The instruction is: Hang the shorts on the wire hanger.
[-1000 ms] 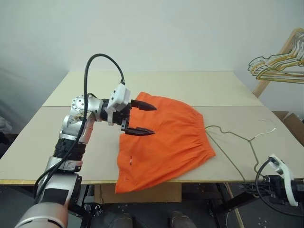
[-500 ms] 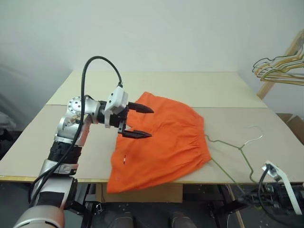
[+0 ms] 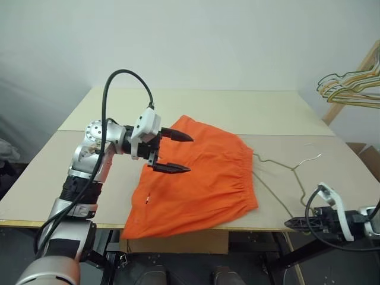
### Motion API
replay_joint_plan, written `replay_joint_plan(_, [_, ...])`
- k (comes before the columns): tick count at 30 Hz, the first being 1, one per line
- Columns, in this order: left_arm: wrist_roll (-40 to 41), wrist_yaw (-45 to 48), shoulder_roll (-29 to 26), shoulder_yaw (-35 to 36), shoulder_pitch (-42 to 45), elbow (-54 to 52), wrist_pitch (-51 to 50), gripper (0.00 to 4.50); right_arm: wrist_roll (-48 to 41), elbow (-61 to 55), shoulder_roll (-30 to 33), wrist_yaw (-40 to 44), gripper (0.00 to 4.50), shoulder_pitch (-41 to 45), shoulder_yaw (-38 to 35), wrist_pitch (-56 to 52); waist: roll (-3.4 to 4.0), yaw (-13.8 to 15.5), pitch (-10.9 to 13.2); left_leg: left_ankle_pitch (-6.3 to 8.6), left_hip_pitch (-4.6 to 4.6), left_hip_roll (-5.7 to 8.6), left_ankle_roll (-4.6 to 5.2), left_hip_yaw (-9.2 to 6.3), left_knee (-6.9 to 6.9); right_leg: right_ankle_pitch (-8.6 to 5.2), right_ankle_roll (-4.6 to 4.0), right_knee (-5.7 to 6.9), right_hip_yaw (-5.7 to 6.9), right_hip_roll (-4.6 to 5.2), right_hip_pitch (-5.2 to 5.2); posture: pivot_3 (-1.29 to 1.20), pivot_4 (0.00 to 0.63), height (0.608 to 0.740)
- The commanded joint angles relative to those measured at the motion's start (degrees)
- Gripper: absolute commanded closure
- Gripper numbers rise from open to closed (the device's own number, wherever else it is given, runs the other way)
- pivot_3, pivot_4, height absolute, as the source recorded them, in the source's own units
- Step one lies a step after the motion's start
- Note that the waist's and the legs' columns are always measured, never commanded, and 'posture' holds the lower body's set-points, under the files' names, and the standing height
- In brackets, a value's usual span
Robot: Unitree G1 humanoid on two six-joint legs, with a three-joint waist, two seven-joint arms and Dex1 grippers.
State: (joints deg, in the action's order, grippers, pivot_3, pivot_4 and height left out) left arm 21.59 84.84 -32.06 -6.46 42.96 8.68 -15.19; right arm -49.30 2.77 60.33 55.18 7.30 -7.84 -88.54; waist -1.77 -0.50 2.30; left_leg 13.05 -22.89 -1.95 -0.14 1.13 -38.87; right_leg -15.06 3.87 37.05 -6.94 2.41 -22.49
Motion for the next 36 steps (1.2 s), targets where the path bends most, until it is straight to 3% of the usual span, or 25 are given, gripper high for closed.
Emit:
replay_joint_plan(1, [0.38,-0.35,-0.81,0.6,1.38,-0.83,0.53,0.02,0.81,0.91,0.71,2.12,4.5,2.61,2.85,2.0,0.0,0.09,0.0,0.0,0.01,0.0,0.0,0.0,0.0,0.01,0.02,0.0,0.0,0.0,0.0,0.1,0.0,0.74])
replay_joint_plan(10, [0.19,-1.31,-1.12,0.47,0.71,-1.19,0.86,0.02,3.51,10.77,-2.82,1.9,4.5,11.49,3.8,3.56,0.0,0.25,0.0,0.0,0.1,-0.01,0.0,0.0,-0.03,0.08,0.03,0.02,0.0,-0.02,0.05,0.12,0.0,0.74])
replay_joint_plan(16, [0.16,-1.35,-1.46,0.4,0.71,-1.06,1.06,0.02,3.15,8.65,-3.83,6.18,4.5,12.67,9.47,3.85,0.01,1.2,0.0,0.0,-0.02,0.0,0.01,0.0,-0.03,0.07,0.03,0.0,0.0,-0.02,-0.03,0.13,0.0,0.74])
replay_joint_plan(24, [-0.05,-1.35,-1.63,0.16,0.76,-1.08,1.44,0.02,7.46,23.22,-10.77,4.68,4.5,22.86,10.43,4.02,0.0,1.3,0.0,-0.02,0.06,0.01,0.04,0.01,-0.07,0.14,0.01,0.02,-0.01,-0.02,0.01,0.14,0.0,0.74])
replay_joint_plan(36, [-0.33,-1.45,-1.79,0.2,0.32,-1.06,2.22,0.02,12.6,33.56,-17.24,5.65,4.5,28.05,12.81,8.2,0.01,2.07,0.0,-0.01,-0.06,0.01,0.05,0.0,-0.07,0.15,0.0,0.02,0.02,-0.02,-0.09,0.17,0.0,0.74])
